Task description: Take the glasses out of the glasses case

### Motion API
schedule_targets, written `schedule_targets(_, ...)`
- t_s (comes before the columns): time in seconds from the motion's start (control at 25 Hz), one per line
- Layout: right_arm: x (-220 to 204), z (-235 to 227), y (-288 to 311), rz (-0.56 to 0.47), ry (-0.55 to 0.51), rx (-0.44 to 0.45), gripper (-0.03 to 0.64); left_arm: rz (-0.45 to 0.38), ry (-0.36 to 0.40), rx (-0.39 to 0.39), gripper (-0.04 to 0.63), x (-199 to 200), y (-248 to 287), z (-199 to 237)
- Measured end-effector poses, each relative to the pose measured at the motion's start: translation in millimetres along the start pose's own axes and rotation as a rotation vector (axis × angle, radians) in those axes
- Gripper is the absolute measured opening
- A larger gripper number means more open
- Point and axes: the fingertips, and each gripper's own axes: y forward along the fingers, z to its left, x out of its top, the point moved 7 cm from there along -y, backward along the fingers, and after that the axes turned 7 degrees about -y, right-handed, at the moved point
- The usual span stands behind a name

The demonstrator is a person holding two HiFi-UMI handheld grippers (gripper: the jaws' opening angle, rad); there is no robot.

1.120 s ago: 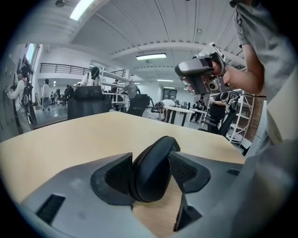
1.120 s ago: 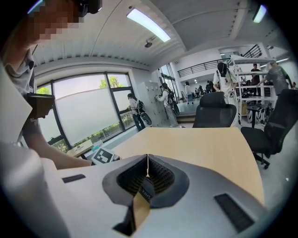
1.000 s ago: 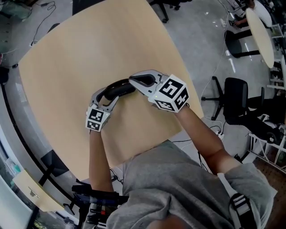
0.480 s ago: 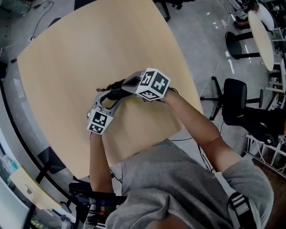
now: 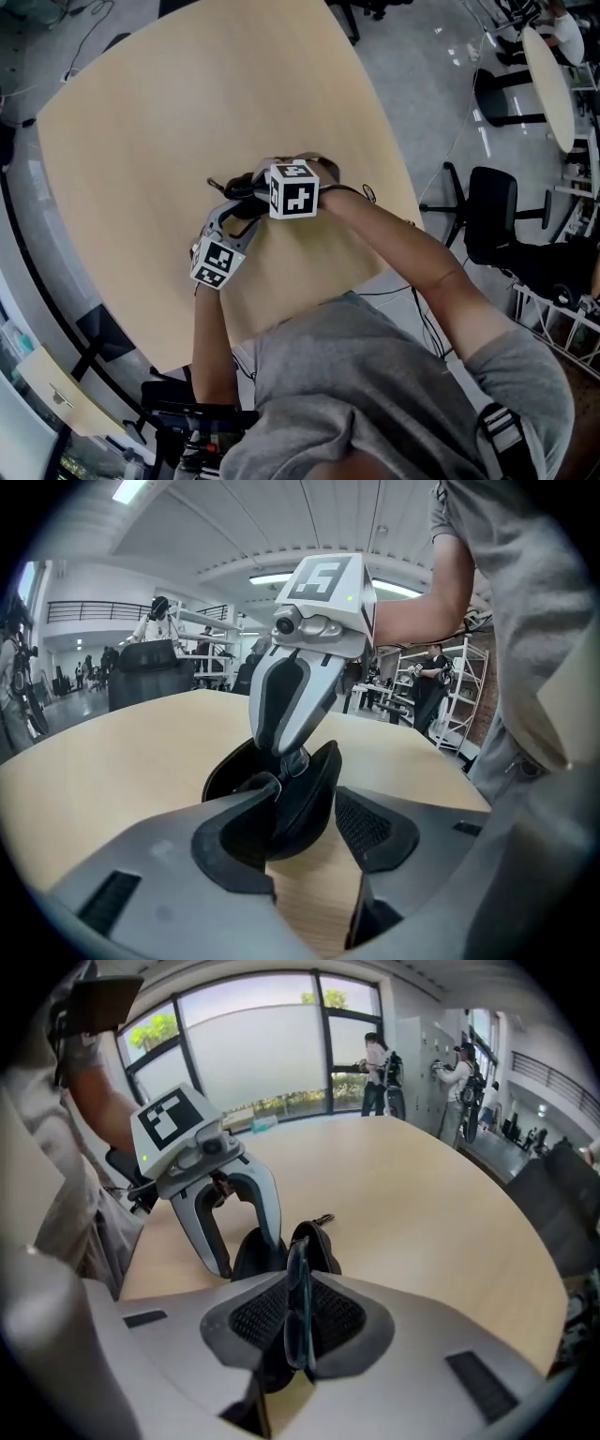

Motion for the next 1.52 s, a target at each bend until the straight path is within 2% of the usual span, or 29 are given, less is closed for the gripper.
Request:
schedule_targets(0.08,-1,3,7,0.050,-0.061,-0.007,0.091,0.003,-0.006,-0.001,0.202,-3,0,-2)
schedule_targets(0.32,-8,16,27,0.163,-0.217,-0.012,0.103,0.017,-0.005,0.006,0.202,-13,0,-10)
schedule_targets(0.52,-10,22,39,0.189,-0.284,-0.055,0.103,0.009,-0.003,0.030,0.202,-15,-1,-16)
schedule_targets(0.72,-12,26,41,0.168,-0.284,-0.104,0.100,0.028,0.037,0.054,0.201,-16,-1,-21)
schedule_targets(0.84,-12,28,39,0.158,-0.280,-0.120,0.071,0.027,0.050,0.079,0.202,-15,-4,-21)
schedule_targets(1.24,-9,38,9,0.098,-0.237,-0.181,0.066,0.012,0.029,0.103,0.202,-11,-11,-30)
schedule_targets(1.52,0,42,-12,0.058,-0.213,-0.213,0.066,-0.031,-0.024,0.123,0.202,-12,-26,-28)
